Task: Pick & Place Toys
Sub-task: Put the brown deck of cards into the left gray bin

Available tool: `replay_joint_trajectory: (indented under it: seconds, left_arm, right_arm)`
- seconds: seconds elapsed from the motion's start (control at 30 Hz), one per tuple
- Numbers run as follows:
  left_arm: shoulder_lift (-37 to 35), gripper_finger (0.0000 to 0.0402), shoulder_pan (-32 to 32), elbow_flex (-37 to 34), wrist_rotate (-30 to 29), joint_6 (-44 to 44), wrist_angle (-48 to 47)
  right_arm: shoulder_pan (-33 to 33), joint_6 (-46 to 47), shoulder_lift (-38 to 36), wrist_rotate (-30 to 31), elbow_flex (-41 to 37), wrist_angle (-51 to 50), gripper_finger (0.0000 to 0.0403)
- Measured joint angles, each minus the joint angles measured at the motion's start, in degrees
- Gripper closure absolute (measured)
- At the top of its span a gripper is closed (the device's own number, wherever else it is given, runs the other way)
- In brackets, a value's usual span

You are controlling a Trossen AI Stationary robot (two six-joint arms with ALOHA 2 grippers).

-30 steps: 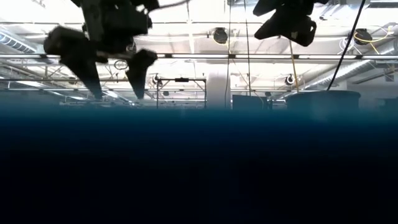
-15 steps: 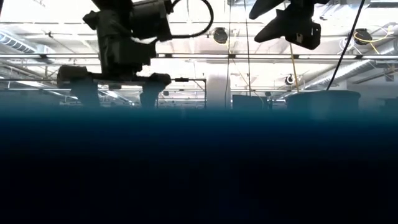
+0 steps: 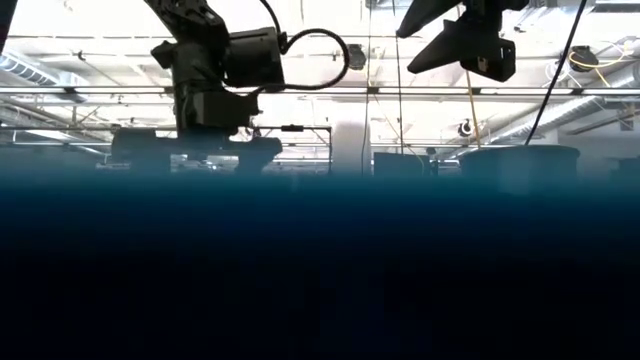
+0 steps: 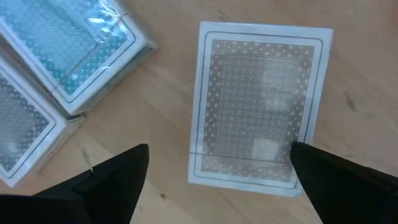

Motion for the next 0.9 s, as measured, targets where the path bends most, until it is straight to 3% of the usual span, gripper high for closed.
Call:
replay_joint_trajectory:
  seconds: [0.3, 0.57, 0.9]
  left_arm:
    - [0.09, 0.0002, -1.92, 0.34, 1.67, 0.02, -1.41]
    - [0.09, 0.0002, -1.61, 4.67, 0.23, -3.67, -1.70]
    - [0.09, 0.0002, -5.39, 6.27, 2.55, -4.36, -11.77]
  right_arm:
    - [-0.35, -0.52, 0.00, -0.09, 0.02, -1.20, 0.0245]
    - [-1.26, -2.29, 0.00, -0.09, 0.00, -1.31, 0.0245]
    - [-1.88, -3.74, 0.00, -0.15, 0.00, -1.27, 0.0245]
